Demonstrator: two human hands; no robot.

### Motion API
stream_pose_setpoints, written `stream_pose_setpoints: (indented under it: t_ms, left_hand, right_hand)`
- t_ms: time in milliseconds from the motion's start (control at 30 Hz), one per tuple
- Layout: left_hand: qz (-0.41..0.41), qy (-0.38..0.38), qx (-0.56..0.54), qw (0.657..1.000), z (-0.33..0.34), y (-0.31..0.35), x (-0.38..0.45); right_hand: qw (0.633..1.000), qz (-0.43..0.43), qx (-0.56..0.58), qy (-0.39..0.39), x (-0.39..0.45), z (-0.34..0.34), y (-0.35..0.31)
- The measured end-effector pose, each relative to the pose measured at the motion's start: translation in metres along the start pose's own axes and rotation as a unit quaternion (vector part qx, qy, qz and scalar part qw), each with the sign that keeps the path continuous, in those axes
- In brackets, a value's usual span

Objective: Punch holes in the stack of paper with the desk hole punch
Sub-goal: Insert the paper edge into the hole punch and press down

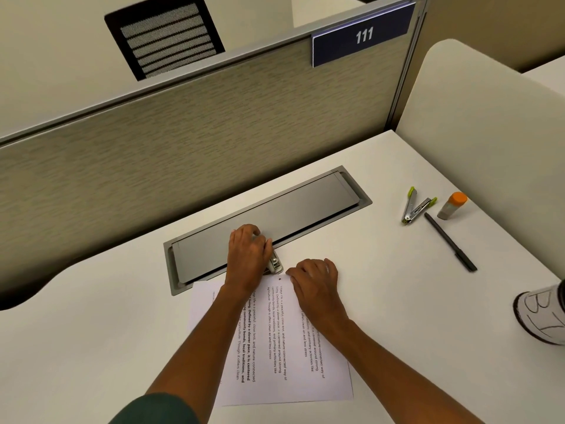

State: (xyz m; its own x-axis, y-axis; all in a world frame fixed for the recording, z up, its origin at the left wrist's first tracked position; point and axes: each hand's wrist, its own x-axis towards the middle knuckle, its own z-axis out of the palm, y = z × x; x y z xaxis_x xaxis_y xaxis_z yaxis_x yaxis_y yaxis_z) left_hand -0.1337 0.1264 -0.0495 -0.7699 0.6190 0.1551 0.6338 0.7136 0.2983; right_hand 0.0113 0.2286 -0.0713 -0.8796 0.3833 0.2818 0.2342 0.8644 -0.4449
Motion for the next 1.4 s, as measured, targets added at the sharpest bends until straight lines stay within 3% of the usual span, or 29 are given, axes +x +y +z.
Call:
stream_pose_setpoints:
  t_ms: [533, 1067, 1400]
  left_hand:
    - [-0.008, -0.013, -0.006, 1.0, -0.001, 0.001, 0.001]
    - [0.0, -0.05, -0.037, 0.998, -0.004, 0.001, 0.001]
    - [0.013, -0.04, -0.045, 0.998, -0.004, 0.0, 0.001]
  right_hand:
    - [0.998, 0.022, 0.048, -0.046, 0.001, 0.0, 0.001]
    - [0.981, 0.015, 0.065, -0.181, 0.013, -0.007, 0.011]
    - [0.978, 0.044, 0.071, -0.191, 0.021, -0.011, 0.01]
